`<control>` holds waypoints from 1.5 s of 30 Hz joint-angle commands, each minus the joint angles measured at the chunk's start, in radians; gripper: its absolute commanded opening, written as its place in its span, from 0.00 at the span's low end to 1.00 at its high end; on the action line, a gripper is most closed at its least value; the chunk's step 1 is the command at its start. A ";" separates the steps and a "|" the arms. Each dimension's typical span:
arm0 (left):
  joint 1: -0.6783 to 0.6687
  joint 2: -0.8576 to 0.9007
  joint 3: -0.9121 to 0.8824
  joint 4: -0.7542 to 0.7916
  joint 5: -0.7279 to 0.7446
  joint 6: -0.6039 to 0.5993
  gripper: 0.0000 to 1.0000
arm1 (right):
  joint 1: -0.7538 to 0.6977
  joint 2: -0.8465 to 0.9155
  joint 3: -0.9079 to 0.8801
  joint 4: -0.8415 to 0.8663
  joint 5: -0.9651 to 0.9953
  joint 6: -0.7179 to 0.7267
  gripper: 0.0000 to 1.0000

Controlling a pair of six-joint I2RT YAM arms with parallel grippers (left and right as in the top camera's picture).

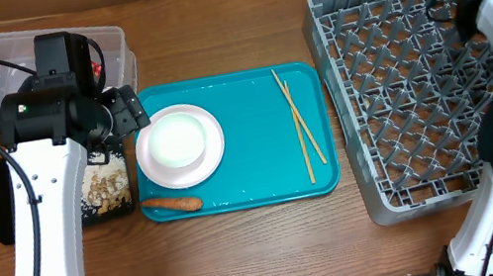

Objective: Sort waste into correct bins and load items into the dishwasher
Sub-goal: 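Lift the white bowl with the right gripper and carry it to the rack, then set the bowl upside down in the rack's back right area and release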

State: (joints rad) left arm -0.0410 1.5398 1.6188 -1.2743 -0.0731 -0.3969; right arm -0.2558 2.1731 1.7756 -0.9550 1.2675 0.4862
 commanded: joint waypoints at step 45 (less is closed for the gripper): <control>0.376 -0.002 0.013 -0.180 -0.004 -0.190 1.00 | 0.954 -0.114 -0.015 0.133 -1.390 -0.135 0.92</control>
State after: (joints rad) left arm 0.3294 1.5398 1.6188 -1.4509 -0.1177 -0.5564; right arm 0.6552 1.9980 1.7588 -0.8761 -0.1661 0.2768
